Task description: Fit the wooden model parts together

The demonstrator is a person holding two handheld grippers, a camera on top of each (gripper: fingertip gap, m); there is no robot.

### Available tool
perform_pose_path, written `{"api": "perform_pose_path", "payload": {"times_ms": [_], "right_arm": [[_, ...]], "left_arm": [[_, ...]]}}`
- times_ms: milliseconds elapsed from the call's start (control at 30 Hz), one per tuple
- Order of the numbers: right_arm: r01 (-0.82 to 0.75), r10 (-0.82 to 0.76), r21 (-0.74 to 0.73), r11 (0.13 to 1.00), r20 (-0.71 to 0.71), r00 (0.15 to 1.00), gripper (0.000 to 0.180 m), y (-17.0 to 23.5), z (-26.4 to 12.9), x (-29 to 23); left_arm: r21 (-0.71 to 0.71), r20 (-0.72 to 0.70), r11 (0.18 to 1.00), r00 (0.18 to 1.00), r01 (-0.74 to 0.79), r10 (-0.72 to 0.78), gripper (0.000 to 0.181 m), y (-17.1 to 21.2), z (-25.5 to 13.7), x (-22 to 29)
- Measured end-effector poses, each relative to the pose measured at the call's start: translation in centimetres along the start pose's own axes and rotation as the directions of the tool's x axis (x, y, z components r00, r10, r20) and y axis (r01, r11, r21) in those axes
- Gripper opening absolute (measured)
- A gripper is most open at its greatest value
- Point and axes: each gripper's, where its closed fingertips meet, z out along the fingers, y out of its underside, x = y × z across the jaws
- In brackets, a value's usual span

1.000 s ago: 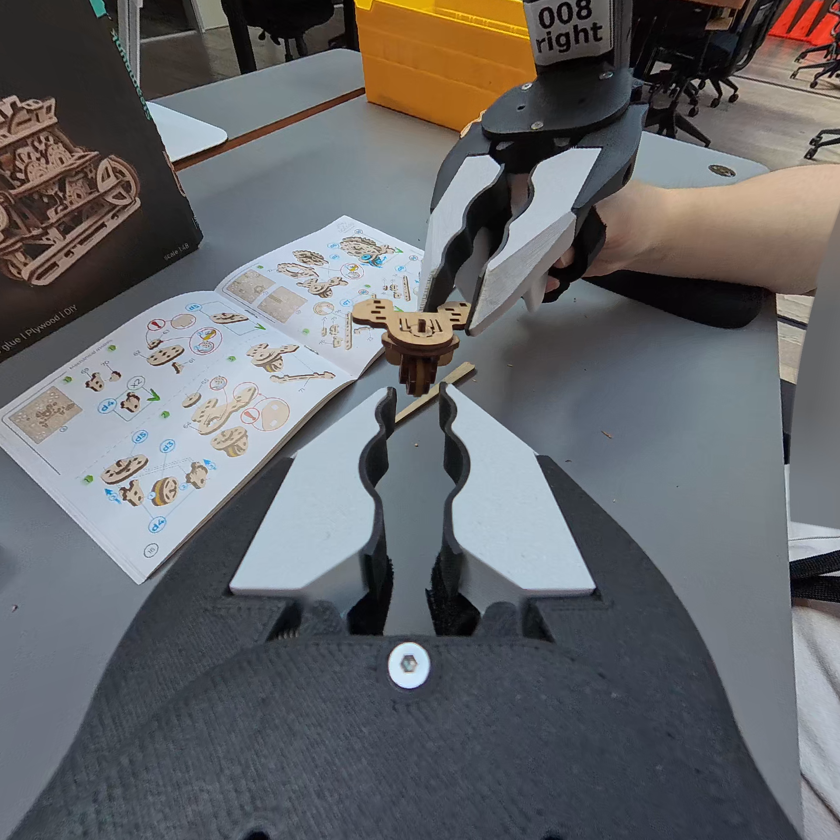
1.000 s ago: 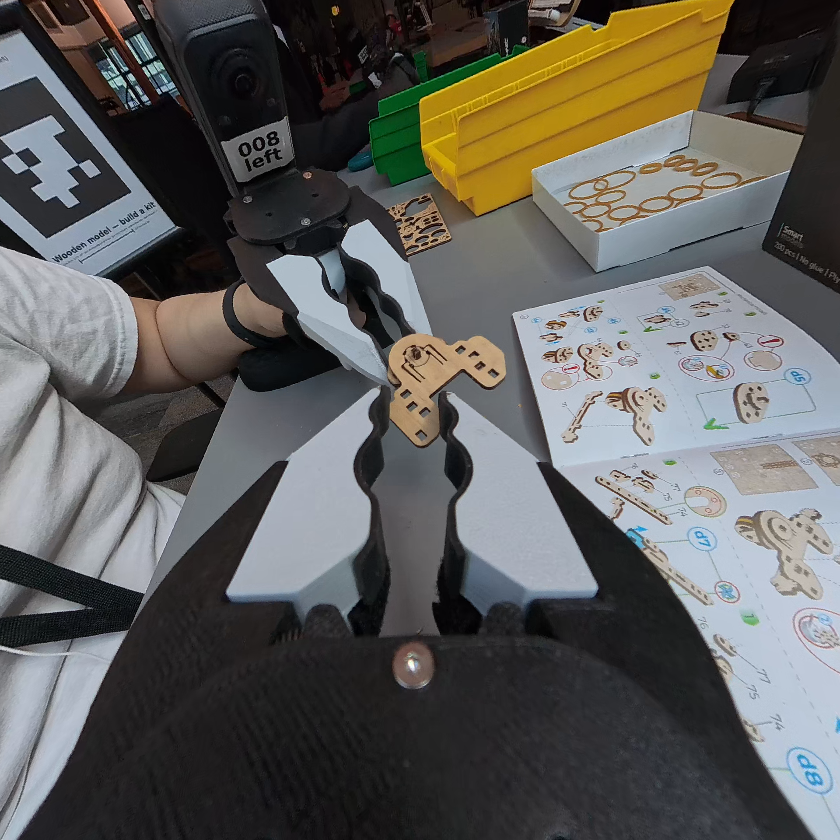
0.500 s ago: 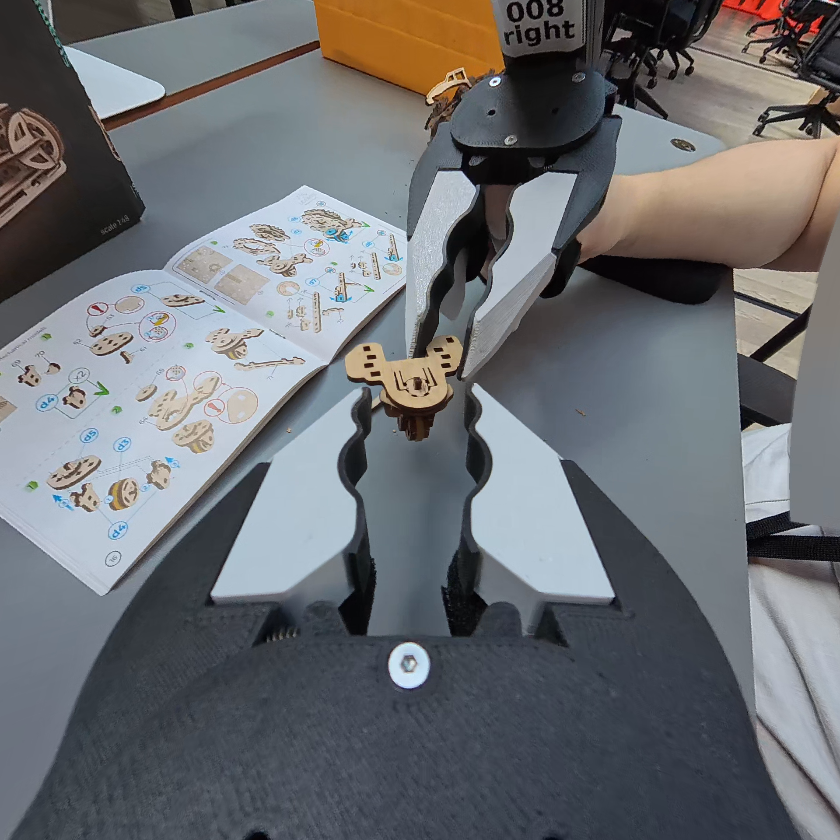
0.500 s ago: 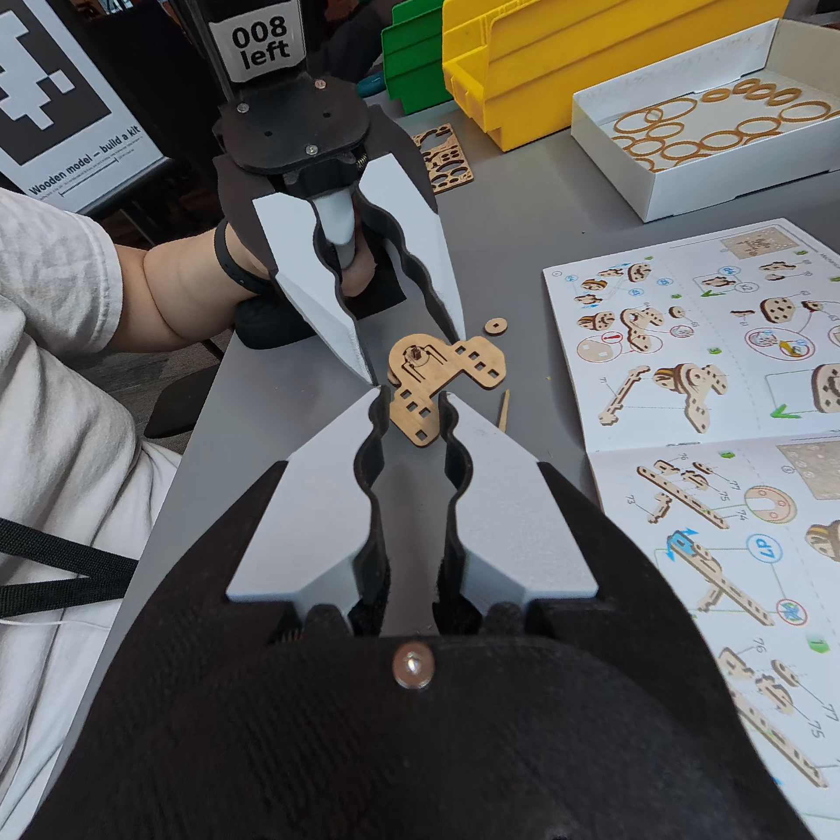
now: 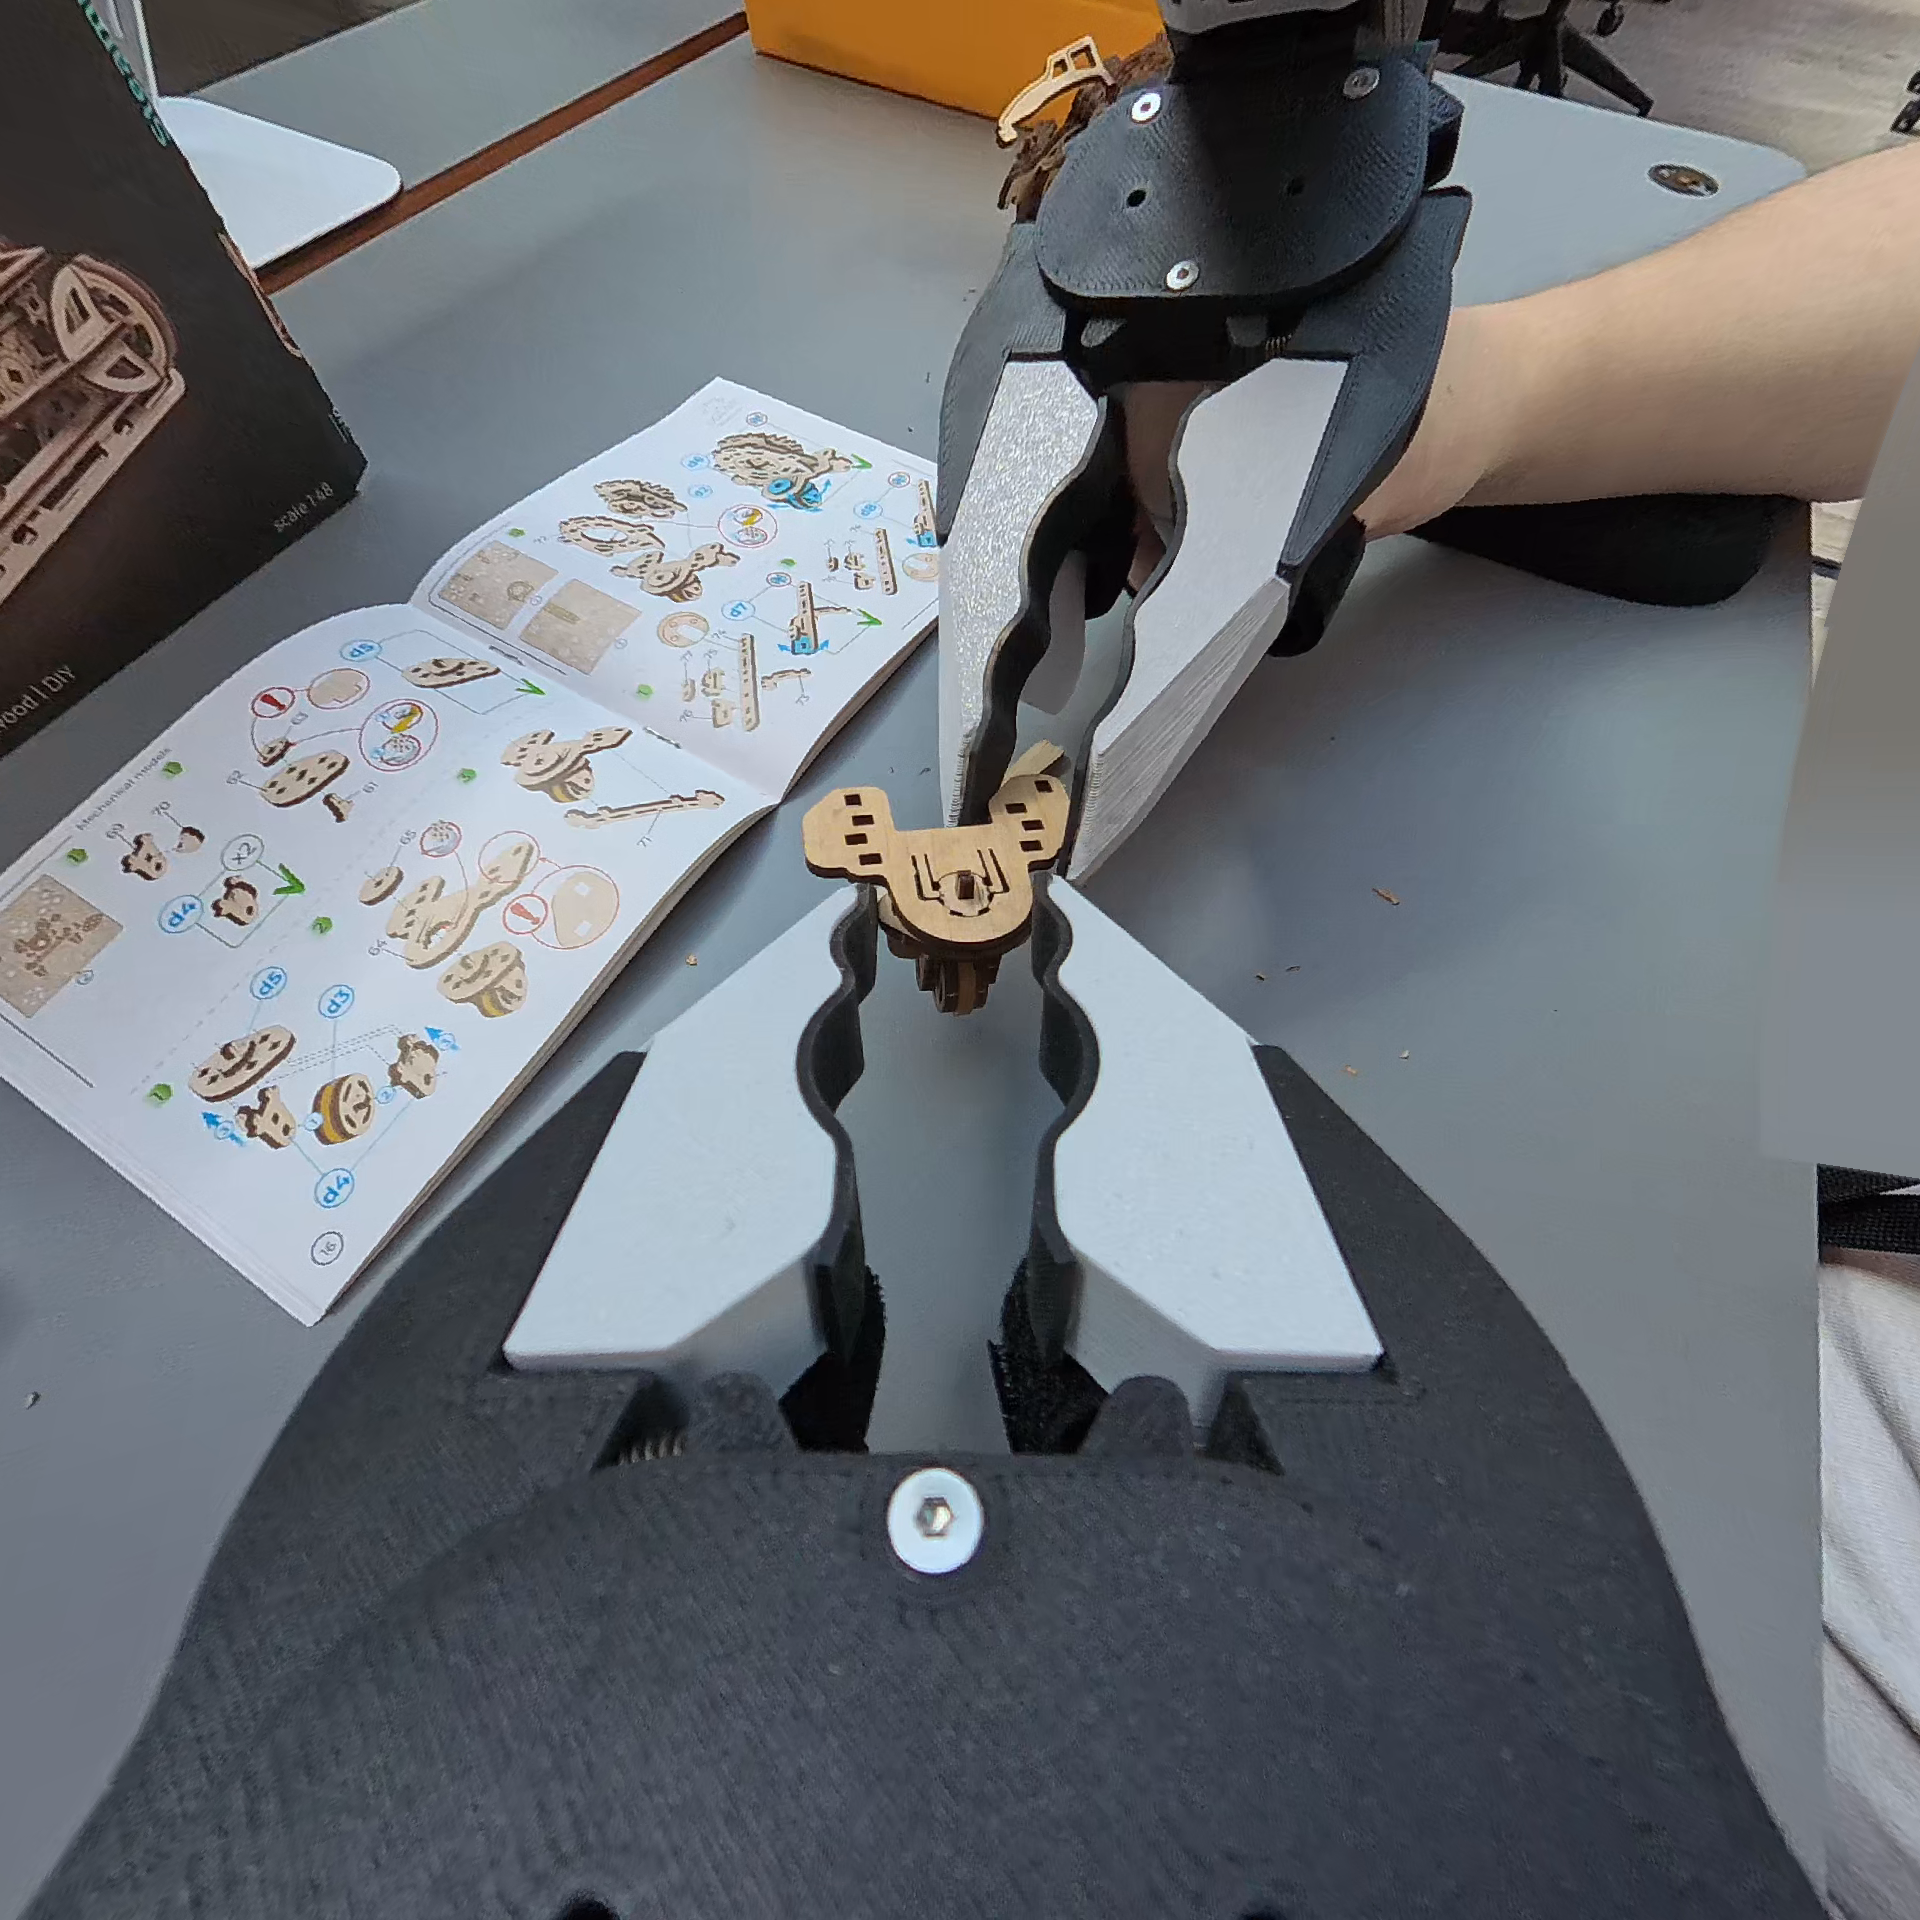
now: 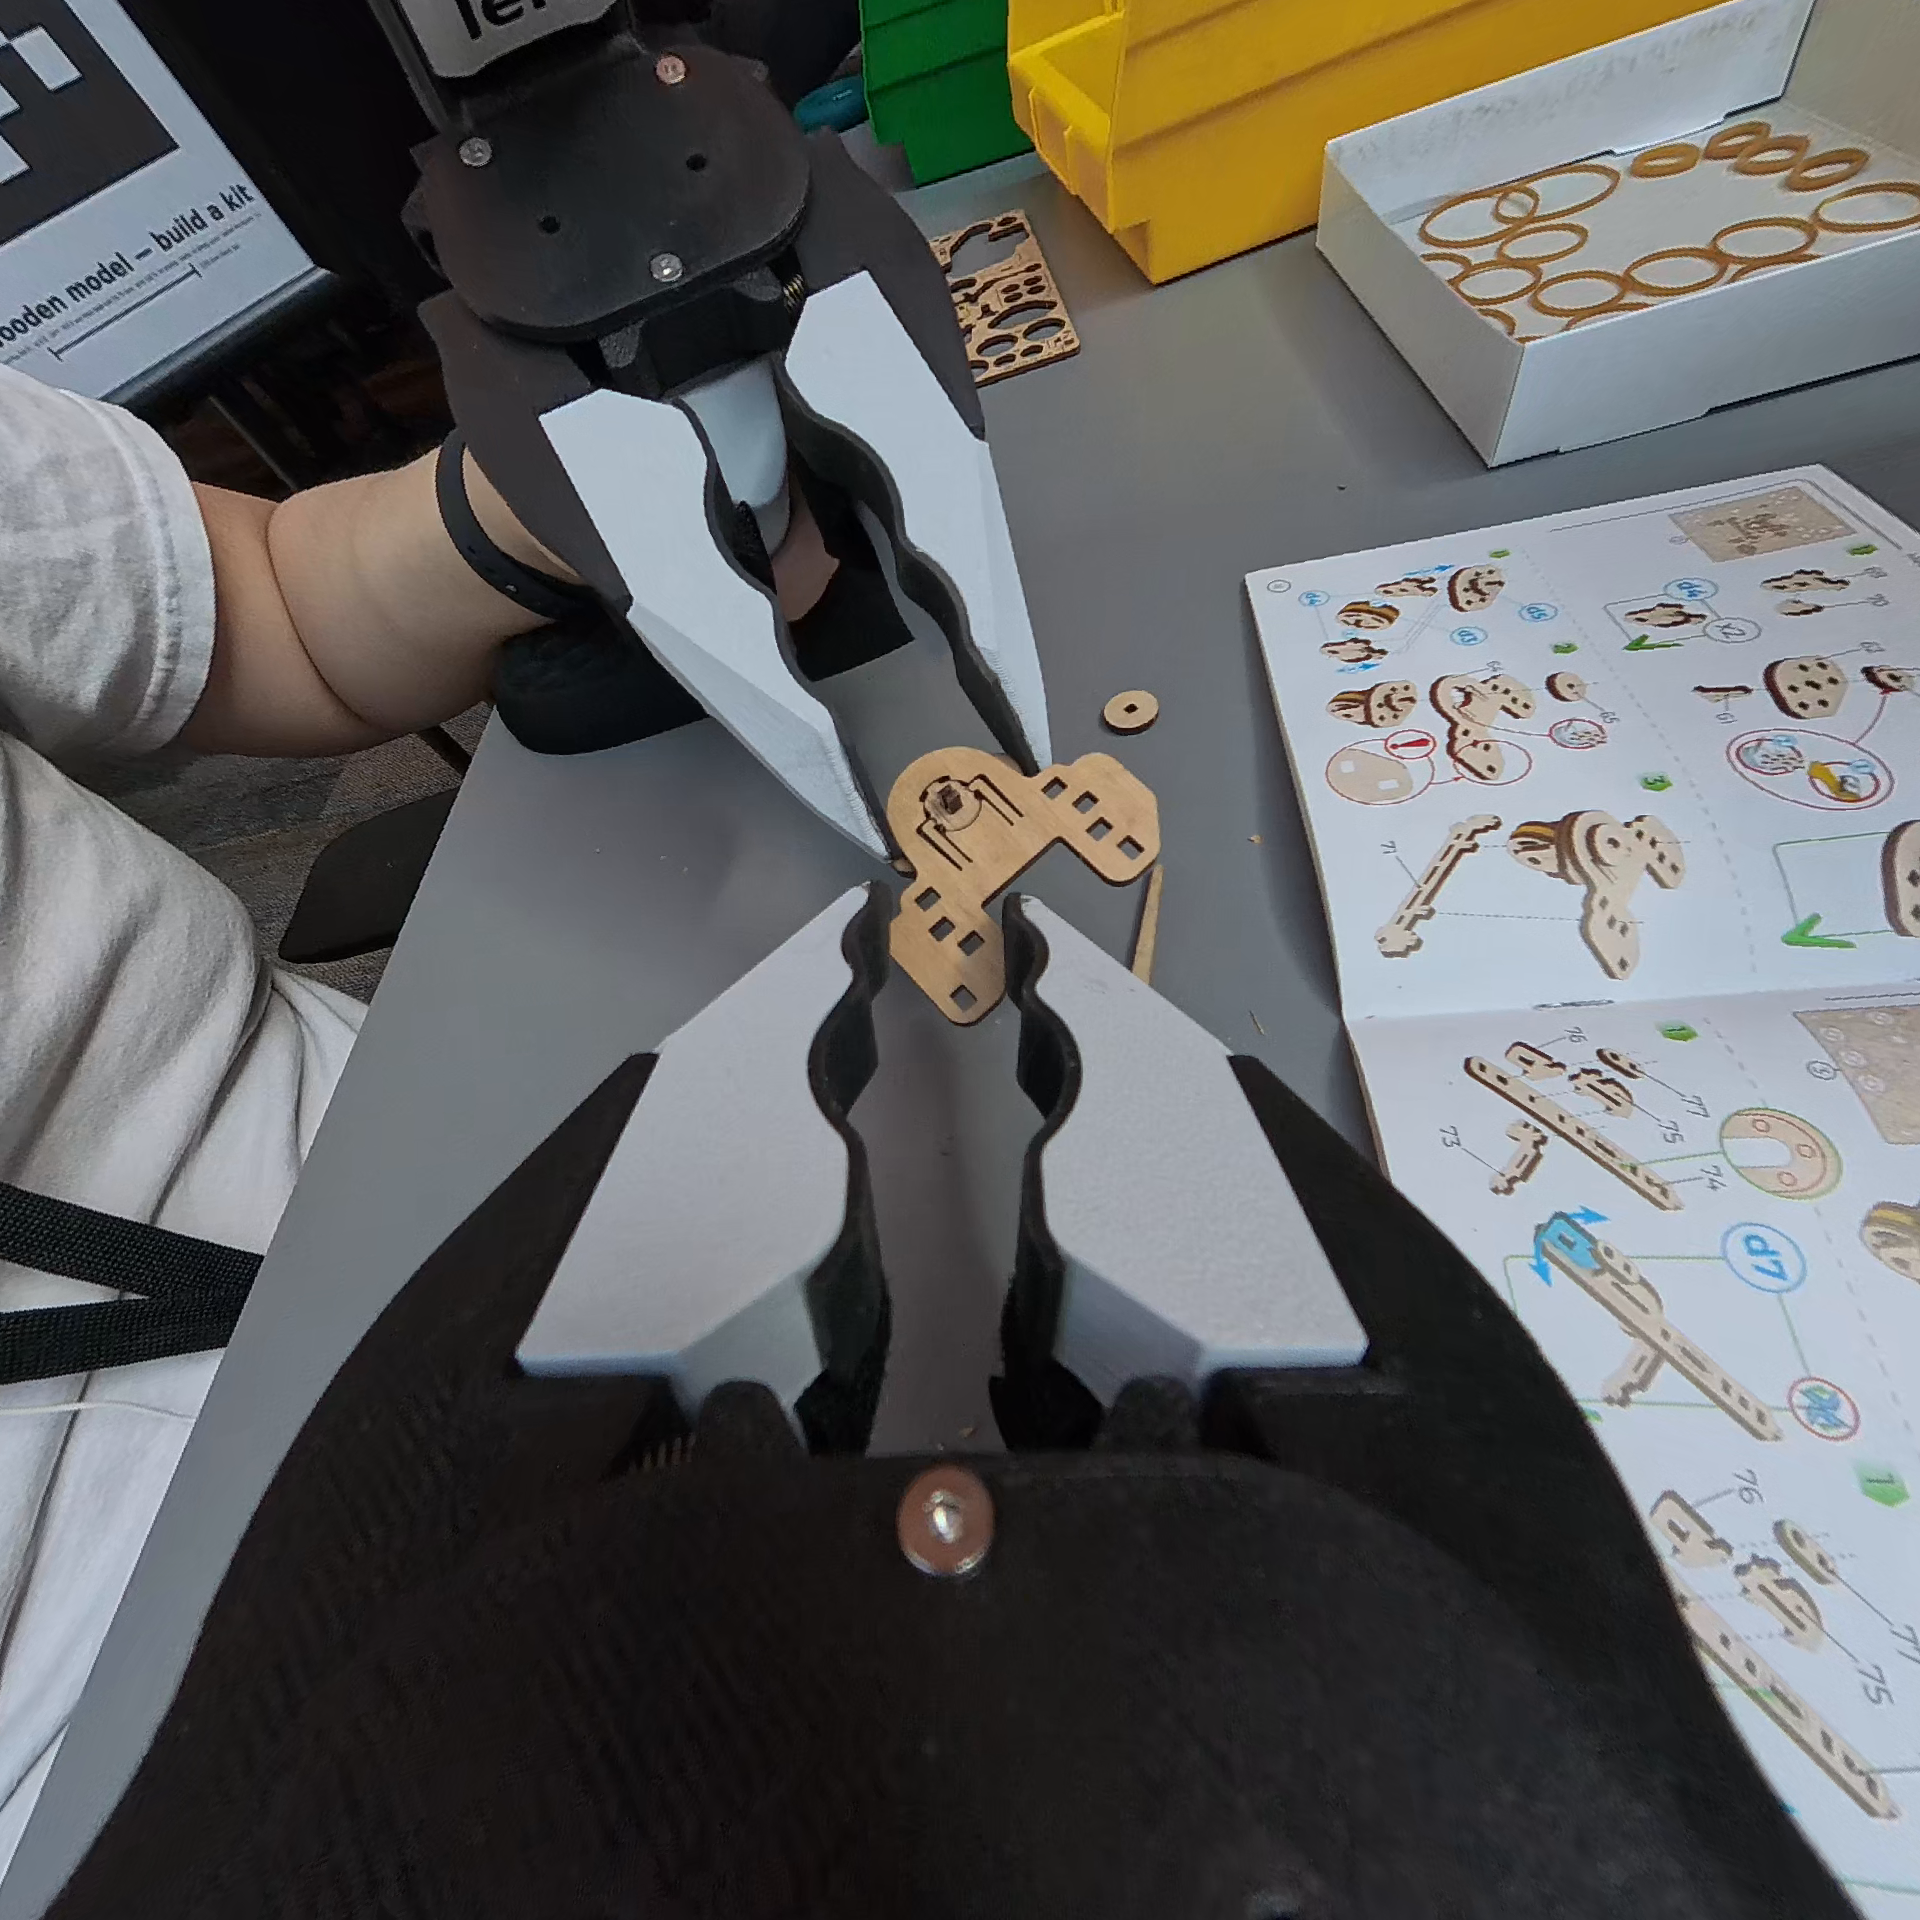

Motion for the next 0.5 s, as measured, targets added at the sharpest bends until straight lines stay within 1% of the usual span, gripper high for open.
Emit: {"api": "perform_pose_path", "payload": {"times_ms": [267,500], "right_arm": [[0.019,-0.019,-0.027,0.999,0.002,1.0,0.02,0.6,0.4,0.0],[0.036,-0.037,-0.035,0.999,-0.025,0.999,0.023,0.8,0.0,0.6]], "left_arm": [[-0.049,0.016,0.999,1.0,-0.024,0.025,0.028,0.7,0.1,0.0],[-0.12,0.028,0.993,1.0,-0.003,0.007,0.028,1.9,0.3,-0.5]]}}
